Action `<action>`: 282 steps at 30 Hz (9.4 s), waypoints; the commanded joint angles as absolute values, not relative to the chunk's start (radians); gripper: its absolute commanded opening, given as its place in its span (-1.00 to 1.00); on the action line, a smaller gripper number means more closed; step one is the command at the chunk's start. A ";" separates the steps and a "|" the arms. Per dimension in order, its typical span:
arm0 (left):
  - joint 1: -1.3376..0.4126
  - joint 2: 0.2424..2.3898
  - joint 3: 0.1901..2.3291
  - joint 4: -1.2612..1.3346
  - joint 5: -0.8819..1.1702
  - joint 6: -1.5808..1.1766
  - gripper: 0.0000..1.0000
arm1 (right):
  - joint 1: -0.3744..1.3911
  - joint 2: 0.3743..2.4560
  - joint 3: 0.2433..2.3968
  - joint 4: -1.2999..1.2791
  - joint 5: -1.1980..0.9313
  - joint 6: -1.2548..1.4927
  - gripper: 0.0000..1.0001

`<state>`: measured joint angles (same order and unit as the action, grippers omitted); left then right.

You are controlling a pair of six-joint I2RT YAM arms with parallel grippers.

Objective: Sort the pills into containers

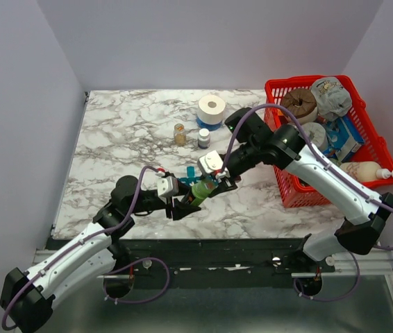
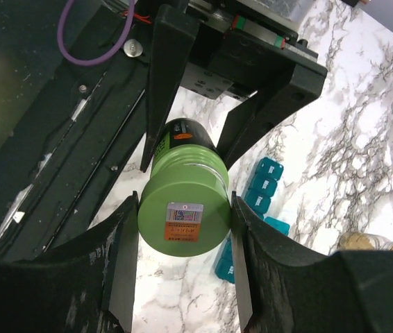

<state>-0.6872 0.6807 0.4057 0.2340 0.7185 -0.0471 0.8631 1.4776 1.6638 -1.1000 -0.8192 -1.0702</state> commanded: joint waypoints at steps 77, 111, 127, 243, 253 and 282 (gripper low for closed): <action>-0.632 0.781 0.606 0.120 0.864 0.100 -1.00 | 0.815 1.528 1.749 -1.229 -1.060 -1.290 0.82; -0.667 0.828 0.546 0.560 0.058 -0.022 -1.00 | 0.841 1.600 1.587 -0.644 -0.557 -0.141 0.22; -0.612 0.729 0.555 0.289 0.521 0.028 -1.00 | 0.804 1.494 1.838 -0.926 -0.798 -0.612 1.00; -0.663 0.733 0.523 0.342 0.362 -0.060 -1.00 | 0.779 1.479 1.796 -0.856 -0.853 -0.553 0.99; -0.650 0.729 0.601 0.210 0.842 -0.031 -1.00 | 0.781 1.512 1.870 -1.264 -1.195 -1.154 0.99; -0.643 0.798 0.658 0.215 0.792 -0.022 -1.00 | 0.821 1.525 1.724 -1.102 -1.112 -0.843 -0.05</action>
<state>-0.6544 0.8280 0.6136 0.1867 0.9348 -0.0681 0.8101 1.5558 1.7714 -1.1381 -1.1130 -0.9798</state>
